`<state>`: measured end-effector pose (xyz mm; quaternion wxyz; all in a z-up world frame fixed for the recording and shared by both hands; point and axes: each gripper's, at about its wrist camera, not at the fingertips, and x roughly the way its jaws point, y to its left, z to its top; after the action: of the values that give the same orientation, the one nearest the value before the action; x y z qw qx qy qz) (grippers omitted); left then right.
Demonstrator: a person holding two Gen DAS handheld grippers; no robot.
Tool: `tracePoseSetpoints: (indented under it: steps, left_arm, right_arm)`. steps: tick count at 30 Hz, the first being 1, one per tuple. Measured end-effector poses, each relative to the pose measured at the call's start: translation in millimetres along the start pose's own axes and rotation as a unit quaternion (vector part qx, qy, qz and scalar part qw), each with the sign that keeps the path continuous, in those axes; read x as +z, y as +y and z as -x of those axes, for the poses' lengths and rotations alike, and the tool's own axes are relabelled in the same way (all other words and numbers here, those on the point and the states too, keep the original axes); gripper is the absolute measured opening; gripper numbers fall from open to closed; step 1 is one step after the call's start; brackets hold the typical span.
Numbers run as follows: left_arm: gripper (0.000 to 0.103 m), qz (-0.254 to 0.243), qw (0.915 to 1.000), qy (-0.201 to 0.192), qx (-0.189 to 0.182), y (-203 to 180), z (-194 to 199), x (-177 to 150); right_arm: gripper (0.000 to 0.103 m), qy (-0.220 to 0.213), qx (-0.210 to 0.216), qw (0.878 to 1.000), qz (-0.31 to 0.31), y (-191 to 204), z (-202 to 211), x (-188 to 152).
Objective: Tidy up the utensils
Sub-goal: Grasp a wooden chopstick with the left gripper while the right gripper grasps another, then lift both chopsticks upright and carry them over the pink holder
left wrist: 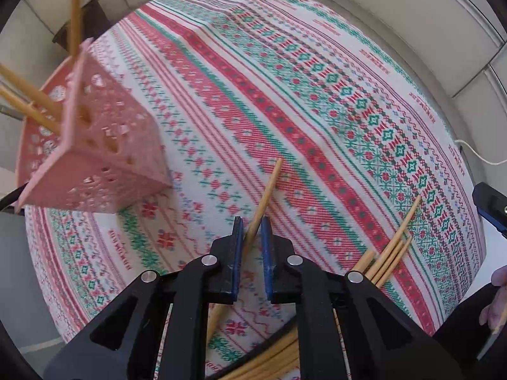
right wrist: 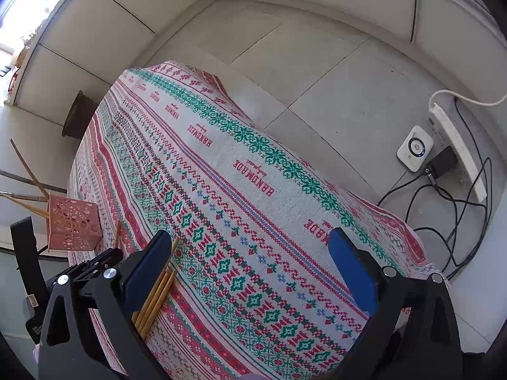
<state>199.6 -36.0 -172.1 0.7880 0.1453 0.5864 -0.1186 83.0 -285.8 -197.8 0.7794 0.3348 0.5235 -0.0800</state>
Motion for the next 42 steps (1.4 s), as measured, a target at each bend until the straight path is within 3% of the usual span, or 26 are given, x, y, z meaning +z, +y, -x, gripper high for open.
tracePoseSetpoints:
  steps: [8,15,21,23,25,30,33,37,39,42]
  left_arm:
    - [0.009,0.01,0.9967,-0.08,-0.007,25,69,-34]
    - [0.008,0.027,0.9901,-0.137,0.014,33,116,-55]
    - [0.007,0.038,0.9868,-0.157,0.012,42,132,-58]
    - [0.007,0.038,0.9859,-0.162,0.012,41,134,-58]
    - [0.007,0.04,0.9853,-0.166,0.013,43,138,-60]
    - [0.006,0.055,0.9821,-0.18,0.011,57,144,-68]
    - [0.006,0.072,0.9805,-0.181,-0.023,71,147,-77]
    - [0.007,0.085,0.9871,-0.121,-0.062,84,118,-79]
    - [0.015,0.107,0.9885,-0.075,-0.076,85,93,-66]
    - [0.023,0.083,0.995,-0.04,-0.04,66,67,-47]
  right_arm:
    - [0.096,0.021,-0.01,1.0,0.003,30,-18,-4]
    - [0.095,0.026,-0.036,0.999,0.004,73,-36,-22]
    - [0.073,-0.025,-0.14,0.984,0.107,125,-54,-48]
    - [0.035,-0.045,-0.146,0.982,0.112,128,-53,-47]
    - [0.016,-0.051,-0.14,0.982,0.113,125,-54,-41]
    - [0.011,-0.044,-0.063,0.994,0.074,110,-51,-24]
    - [0.009,-0.048,-0.027,0.997,0.063,109,-40,-18]
    - [0.007,-0.061,0.023,0.994,0.085,123,3,-18]
    - [0.007,-0.082,0.034,0.99,0.108,131,25,-21]
    - [0.006,-0.095,0.054,0.986,0.129,139,55,-23]
